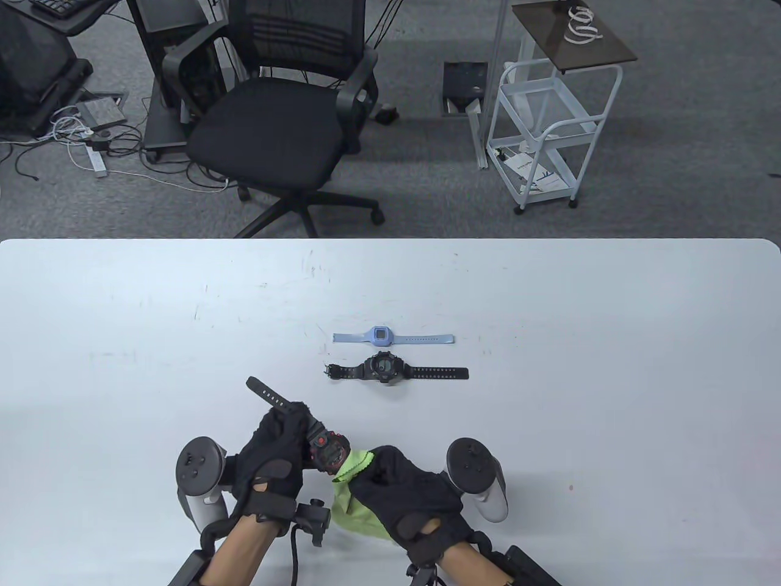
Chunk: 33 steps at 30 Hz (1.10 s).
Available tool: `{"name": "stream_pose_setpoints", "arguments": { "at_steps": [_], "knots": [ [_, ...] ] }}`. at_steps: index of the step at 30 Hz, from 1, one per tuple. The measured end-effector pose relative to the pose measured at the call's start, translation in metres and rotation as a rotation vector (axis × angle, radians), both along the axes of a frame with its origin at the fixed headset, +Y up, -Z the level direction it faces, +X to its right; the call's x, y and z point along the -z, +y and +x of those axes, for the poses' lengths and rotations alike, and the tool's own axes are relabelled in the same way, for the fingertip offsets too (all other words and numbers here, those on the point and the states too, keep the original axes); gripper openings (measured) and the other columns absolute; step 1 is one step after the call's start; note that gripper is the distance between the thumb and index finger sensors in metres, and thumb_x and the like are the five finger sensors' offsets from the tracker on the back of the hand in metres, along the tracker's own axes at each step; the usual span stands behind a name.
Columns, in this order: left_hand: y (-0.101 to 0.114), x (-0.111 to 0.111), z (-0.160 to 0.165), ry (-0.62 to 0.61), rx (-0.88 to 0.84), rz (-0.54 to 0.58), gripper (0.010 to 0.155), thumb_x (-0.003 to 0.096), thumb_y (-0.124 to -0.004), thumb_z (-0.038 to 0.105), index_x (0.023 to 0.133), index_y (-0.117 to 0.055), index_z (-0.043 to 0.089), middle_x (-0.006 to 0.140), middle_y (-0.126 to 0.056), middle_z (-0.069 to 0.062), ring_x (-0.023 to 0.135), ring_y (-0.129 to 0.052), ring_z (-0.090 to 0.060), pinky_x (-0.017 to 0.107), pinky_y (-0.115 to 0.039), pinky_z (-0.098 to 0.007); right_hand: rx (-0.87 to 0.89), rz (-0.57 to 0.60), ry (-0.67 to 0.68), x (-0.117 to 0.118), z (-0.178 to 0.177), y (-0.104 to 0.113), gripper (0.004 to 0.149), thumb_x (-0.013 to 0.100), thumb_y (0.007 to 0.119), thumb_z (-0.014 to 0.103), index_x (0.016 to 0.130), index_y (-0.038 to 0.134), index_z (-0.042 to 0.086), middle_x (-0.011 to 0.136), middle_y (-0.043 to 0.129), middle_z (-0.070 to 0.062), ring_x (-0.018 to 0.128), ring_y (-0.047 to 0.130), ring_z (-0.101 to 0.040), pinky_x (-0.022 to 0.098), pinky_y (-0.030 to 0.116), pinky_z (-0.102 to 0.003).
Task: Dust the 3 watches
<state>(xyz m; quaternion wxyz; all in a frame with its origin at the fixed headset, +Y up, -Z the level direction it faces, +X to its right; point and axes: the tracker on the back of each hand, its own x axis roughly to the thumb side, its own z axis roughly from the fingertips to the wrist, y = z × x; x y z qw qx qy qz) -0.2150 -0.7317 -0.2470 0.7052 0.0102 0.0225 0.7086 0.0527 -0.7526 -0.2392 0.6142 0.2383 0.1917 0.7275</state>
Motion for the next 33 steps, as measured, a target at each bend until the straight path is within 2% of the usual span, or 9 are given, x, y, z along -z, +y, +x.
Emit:
{"name": "stream_pose_setpoints", "arguments": {
  "at_steps": [5,8,11,15,19,25,28,31,33],
  "knots": [
    [0.001,-0.002,0.005,-0.02,-0.019,0.034,0.046,0.0512,-0.073,0.032,0.089,-0.075,0.007,0.064,-0.103,-0.002,0.037,-0.118,-0.014,0.037,-0.099,-0.04,0.014,-0.082,0.042,0.004,0.003,-0.004,0.07,0.066,0.083,0.037,0.117,0.041,0.015,0.1,0.079,-0.001,0.081,0.095,-0.012,0.068,0.08,-0.046],
    [0.001,-0.004,0.008,-0.03,-0.033,0.037,0.046,0.0512,-0.074,0.032,0.089,-0.075,0.007,0.065,-0.103,-0.002,0.039,-0.117,-0.015,0.038,-0.098,-0.042,0.007,-0.114,0.077,0.006,0.002,-0.005,0.06,0.065,0.08,0.035,0.116,0.055,0.016,0.099,0.082,-0.004,0.078,0.095,-0.013,0.066,0.079,-0.047],
    [0.002,-0.004,0.006,-0.031,-0.007,0.062,0.046,0.0512,-0.073,0.033,0.089,-0.075,0.007,0.065,-0.103,-0.002,0.039,-0.117,-0.014,0.038,-0.098,-0.042,-0.039,-0.105,0.076,0.007,0.002,-0.006,0.05,0.065,0.078,0.039,0.109,0.07,0.018,0.093,0.088,-0.003,0.071,0.097,-0.01,0.063,0.082,-0.046],
    [0.002,-0.003,0.005,-0.029,-0.038,0.063,0.046,0.0514,-0.073,0.033,0.09,-0.075,0.007,0.066,-0.103,-0.002,0.041,-0.117,-0.016,0.039,-0.098,-0.043,-0.038,-0.12,0.062,0.007,0.002,-0.009,0.048,0.065,0.075,0.045,0.102,0.078,0.015,0.082,0.092,-0.001,0.061,0.097,-0.009,0.058,0.082,-0.045],
    [0.002,-0.003,0.003,-0.027,-0.037,0.066,0.046,0.0515,-0.073,0.033,0.09,-0.074,0.007,0.066,-0.102,-0.002,0.041,-0.117,-0.016,0.039,-0.097,-0.043,-0.059,-0.113,0.065,0.007,0.002,-0.01,0.047,0.066,0.072,0.05,0.098,0.078,0.016,0.077,0.091,0.002,0.058,0.096,-0.009,0.057,0.081,-0.046],
    [0.004,-0.003,0.004,-0.033,-0.025,0.085,0.046,0.0514,-0.073,0.033,0.09,-0.075,0.007,0.066,-0.103,-0.003,0.04,-0.116,-0.016,0.039,-0.097,-0.044,-0.042,-0.111,0.137,0.008,0.001,-0.01,0.047,0.065,0.072,0.038,0.108,0.065,0.022,0.094,0.078,-0.002,0.077,0.086,-0.017,0.067,0.071,-0.051],
    [0.003,-0.002,0.002,-0.032,-0.022,0.091,0.046,0.0515,-0.073,0.033,0.09,-0.075,0.007,0.066,-0.103,-0.003,0.04,-0.116,-0.016,0.039,-0.097,-0.044,-0.045,-0.125,0.11,0.007,0.002,-0.011,0.046,0.066,0.072,0.042,0.106,0.069,0.02,0.09,0.082,-0.002,0.073,0.09,-0.015,0.064,0.074,-0.05],
    [0.004,-0.002,-0.001,-0.019,-0.021,0.097,0.046,0.0515,-0.073,0.033,0.09,-0.075,0.007,0.066,-0.102,-0.003,0.042,-0.116,-0.017,0.04,-0.097,-0.044,-0.065,-0.127,0.054,0.008,0.005,-0.014,0.045,0.066,0.072,0.05,0.097,0.078,0.018,0.079,0.089,0.001,0.063,0.094,-0.011,0.059,0.078,-0.047],
    [0.004,-0.002,-0.002,-0.018,-0.013,0.1,0.046,0.0515,-0.073,0.033,0.09,-0.075,0.007,0.066,-0.102,-0.002,0.042,-0.116,-0.017,0.04,-0.097,-0.044,-0.06,-0.128,0.074,0.008,0.005,-0.013,0.045,0.066,0.072,0.05,0.097,0.078,0.019,0.08,0.088,0.0,0.064,0.093,-0.012,0.06,0.077,-0.048]
  ]
}}
